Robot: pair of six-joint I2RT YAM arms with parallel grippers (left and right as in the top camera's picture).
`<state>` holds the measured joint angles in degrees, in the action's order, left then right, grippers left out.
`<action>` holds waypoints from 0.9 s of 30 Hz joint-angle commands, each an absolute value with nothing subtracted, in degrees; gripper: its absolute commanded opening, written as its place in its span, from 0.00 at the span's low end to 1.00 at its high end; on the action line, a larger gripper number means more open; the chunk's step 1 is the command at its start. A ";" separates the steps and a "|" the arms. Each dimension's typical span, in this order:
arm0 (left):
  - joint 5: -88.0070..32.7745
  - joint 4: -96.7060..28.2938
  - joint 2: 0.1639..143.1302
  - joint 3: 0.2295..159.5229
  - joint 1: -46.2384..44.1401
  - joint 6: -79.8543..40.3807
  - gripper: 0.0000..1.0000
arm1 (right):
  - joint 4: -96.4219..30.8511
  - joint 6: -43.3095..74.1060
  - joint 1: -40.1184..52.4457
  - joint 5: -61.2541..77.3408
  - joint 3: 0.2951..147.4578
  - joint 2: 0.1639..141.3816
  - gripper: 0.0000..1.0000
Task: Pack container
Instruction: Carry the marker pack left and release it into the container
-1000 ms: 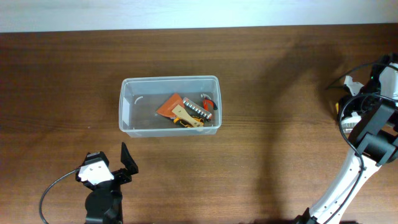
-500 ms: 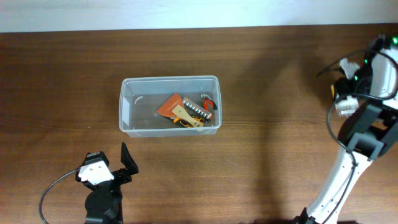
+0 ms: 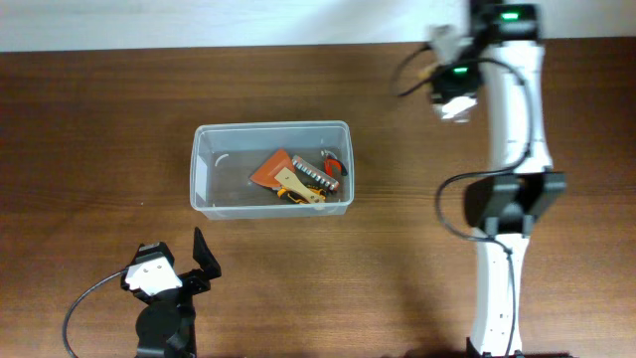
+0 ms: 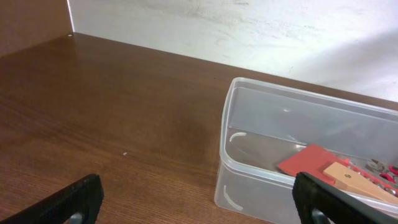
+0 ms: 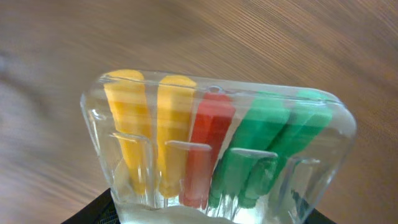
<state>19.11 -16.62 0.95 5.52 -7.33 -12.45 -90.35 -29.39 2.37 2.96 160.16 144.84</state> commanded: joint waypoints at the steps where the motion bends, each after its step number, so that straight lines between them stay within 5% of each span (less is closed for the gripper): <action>1: 19.31 -16.71 0.69 5.32 -7.51 -11.94 0.99 | -90.98 -27.94 10.90 4.54 161.49 142.76 0.55; 13: 19.31 -16.71 0.69 5.32 -7.51 -11.94 0.99 | -91.92 -26.63 30.09 5.98 161.49 141.99 0.55; 27: 19.31 -16.71 0.69 5.34 -7.51 -11.94 0.99 | -91.88 -26.46 37.06 12.51 157.18 142.02 0.52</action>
